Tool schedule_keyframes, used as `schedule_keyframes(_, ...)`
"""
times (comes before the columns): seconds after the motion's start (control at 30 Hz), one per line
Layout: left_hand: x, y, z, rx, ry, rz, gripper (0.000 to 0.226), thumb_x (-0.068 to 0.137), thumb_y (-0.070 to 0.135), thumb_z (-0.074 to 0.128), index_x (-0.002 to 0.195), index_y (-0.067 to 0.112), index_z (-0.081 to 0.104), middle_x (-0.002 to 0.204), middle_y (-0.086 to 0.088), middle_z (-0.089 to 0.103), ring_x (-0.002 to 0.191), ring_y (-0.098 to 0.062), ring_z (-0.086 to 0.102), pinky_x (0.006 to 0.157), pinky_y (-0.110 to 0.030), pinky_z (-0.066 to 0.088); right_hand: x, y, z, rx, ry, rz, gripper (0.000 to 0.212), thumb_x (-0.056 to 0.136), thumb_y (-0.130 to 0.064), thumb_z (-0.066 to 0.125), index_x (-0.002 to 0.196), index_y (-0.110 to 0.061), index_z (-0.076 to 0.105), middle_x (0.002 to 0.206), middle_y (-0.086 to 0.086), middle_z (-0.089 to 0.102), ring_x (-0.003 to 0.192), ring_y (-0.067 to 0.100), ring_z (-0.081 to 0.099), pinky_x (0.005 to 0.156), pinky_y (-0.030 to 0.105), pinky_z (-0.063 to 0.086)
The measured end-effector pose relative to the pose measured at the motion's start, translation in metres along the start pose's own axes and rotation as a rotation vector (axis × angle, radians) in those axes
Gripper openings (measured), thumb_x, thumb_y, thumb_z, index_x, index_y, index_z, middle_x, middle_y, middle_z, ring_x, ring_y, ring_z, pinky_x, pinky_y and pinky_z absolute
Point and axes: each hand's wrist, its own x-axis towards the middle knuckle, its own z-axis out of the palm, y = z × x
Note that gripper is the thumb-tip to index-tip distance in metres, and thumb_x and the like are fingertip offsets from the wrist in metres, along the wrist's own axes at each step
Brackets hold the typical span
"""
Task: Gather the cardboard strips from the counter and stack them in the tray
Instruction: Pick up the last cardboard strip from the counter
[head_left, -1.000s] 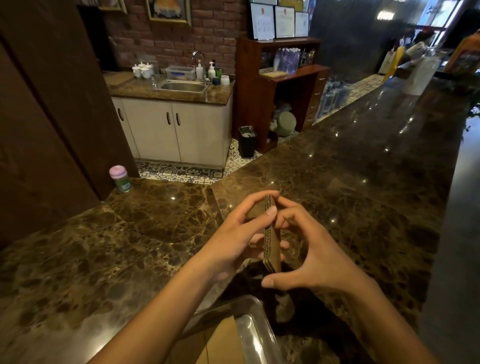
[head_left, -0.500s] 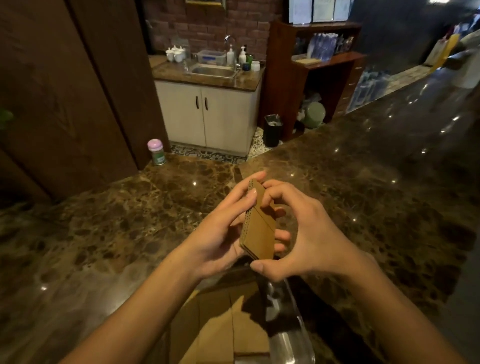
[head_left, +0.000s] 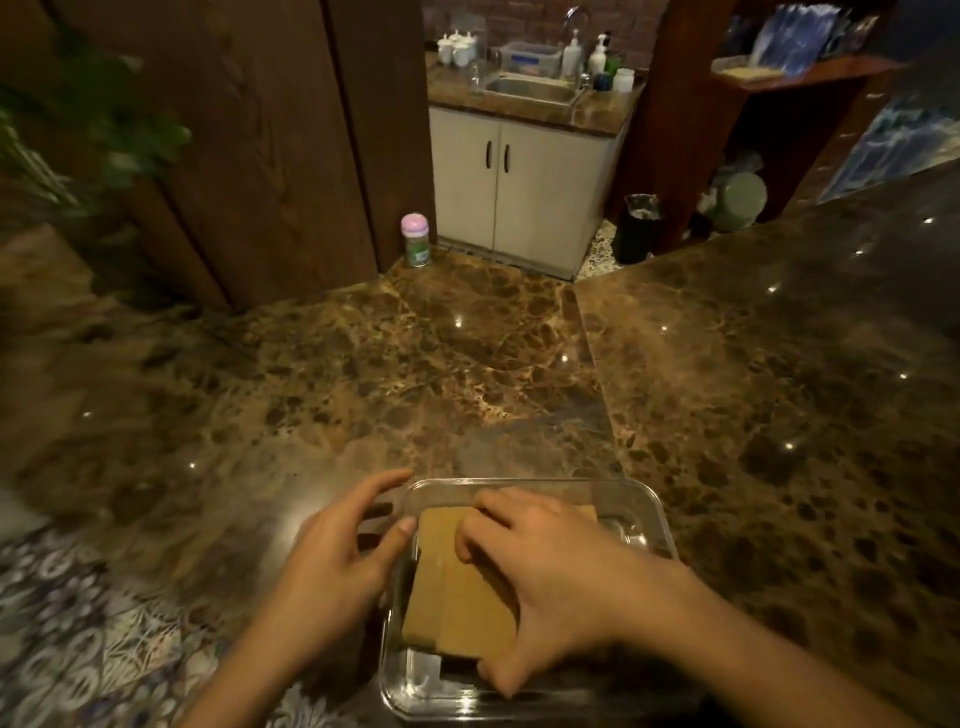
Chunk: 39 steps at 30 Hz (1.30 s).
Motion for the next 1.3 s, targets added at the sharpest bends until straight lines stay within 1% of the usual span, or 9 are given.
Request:
schedule_keyframes(0.33,-0.002,-0.009,0.009,0.025,0.042,0.043,0.043,0.094,0.014,0.068,0.125,0.043,0.067,0.114,0.026,0.071,0.099,0.009,0.068,0.085,-0.017,0.057,0.038,-0.020,0.053,-0.169,0.053,0.074,0.111,0.072,-0.071,0.073,0.151,-0.005,0.033,0.163,0.021,0.032,0.152,0.037,0.027,0.129,0.050,0.013)
schedule_keyframes(0.5,-0.001,-0.008,0.009,0.066,0.044,0.087,0.037,0.092,0.007,0.068,0.115,0.035,0.074,0.121,0.030,0.065,0.106,0.019,0.059,0.082,0.001,0.044,0.034,-0.020,0.062,-0.157,0.123,0.141,0.088,0.072,-0.067,0.068,0.136,-0.008,0.055,0.152,0.018,0.050,0.140,0.037,0.046,0.118,0.048,0.040)
schedule_keyframes(0.7,-0.002,-0.008,0.011,0.197,0.021,0.139,0.037,0.094,0.018,0.064,0.123,0.041,0.063,0.124,0.029,0.060,0.108,0.010,0.059,0.088,-0.014,0.050,0.031,-0.017,0.056,-0.014,0.106,0.157,0.080,0.075,-0.052,0.077,0.136,-0.010,0.046,0.147,0.012,0.050,0.138,0.032,0.045,0.115,0.041,0.041)
schedule_keyframes(0.83,-0.015,-0.005,0.022,0.366,-0.183,0.124,0.054,0.086,0.048,0.065,0.130,0.054,0.035,0.159,0.021,0.013,0.121,0.000,0.054,0.094,-0.024,0.048,0.029,-0.013,0.053,0.078,0.066,0.142,0.091,0.077,-0.050,0.081,0.146,-0.009,0.039,0.161,0.010,0.038,0.152,0.028,0.029,0.124,0.037,0.029)
schedule_keyframes(0.93,-0.020,0.001,0.025,0.519,-0.337,0.007,0.069,0.078,0.060,0.067,0.133,0.050,0.028,0.158,0.022,-0.033,0.128,-0.015,0.056,0.091,-0.033,0.052,0.026,-0.010,0.051,0.128,0.011,0.120,0.102,0.076,-0.051,0.083,0.155,-0.011,0.032,0.172,0.010,0.017,0.160,0.025,0.011,0.129,0.036,0.019)
schedule_keyframes(1.07,-0.017,0.010,0.020,0.573,-0.426,-0.002,0.080,0.065,0.075,0.069,0.130,0.050,0.031,0.150,0.022,-0.048,0.134,-0.018,0.052,0.086,-0.034,0.054,0.022,-0.005,0.045,0.234,0.022,0.113,0.097,0.074,-0.051,0.085,0.152,-0.019,0.036,0.172,0.002,0.010,0.159,0.020,0.011,0.124,0.033,0.025)
schedule_keyframes(1.13,-0.014,0.011,0.020,0.632,-0.432,0.001,0.085,0.065,0.075,0.070,0.133,0.050,0.025,0.150,0.016,-0.051,0.150,-0.021,0.028,0.095,-0.037,0.052,0.017,-0.002,0.045,0.242,0.011,0.074,0.102,0.076,-0.054,0.085,0.157,-0.022,0.030,0.173,-0.003,0.004,0.160,0.015,0.003,0.125,0.026,0.013)
schedule_keyframes(1.2,-0.015,0.012,0.022,0.764,-0.407,0.082,0.093,0.065,0.077,0.069,0.140,0.046,0.023,0.155,0.001,-0.047,0.155,-0.029,-0.007,0.111,-0.048,0.042,0.008,0.002,0.044,0.221,0.036,0.065,0.102,0.079,-0.059,0.081,0.159,-0.025,0.027,0.173,-0.005,0.006,0.160,0.012,0.001,0.119,0.014,-0.001)
schedule_keyframes(1.3,-0.013,0.010,0.024,0.982,-0.270,0.346,0.101,0.039,0.082,0.072,0.125,0.034,0.055,0.164,-0.025,0.020,0.146,-0.043,0.020,0.103,-0.065,0.039,-0.012,0.015,0.038,0.169,0.109,0.131,0.089,0.079,-0.067,0.075,0.152,-0.031,0.039,0.165,-0.010,0.027,0.152,0.008,0.023,0.123,0.016,0.014)
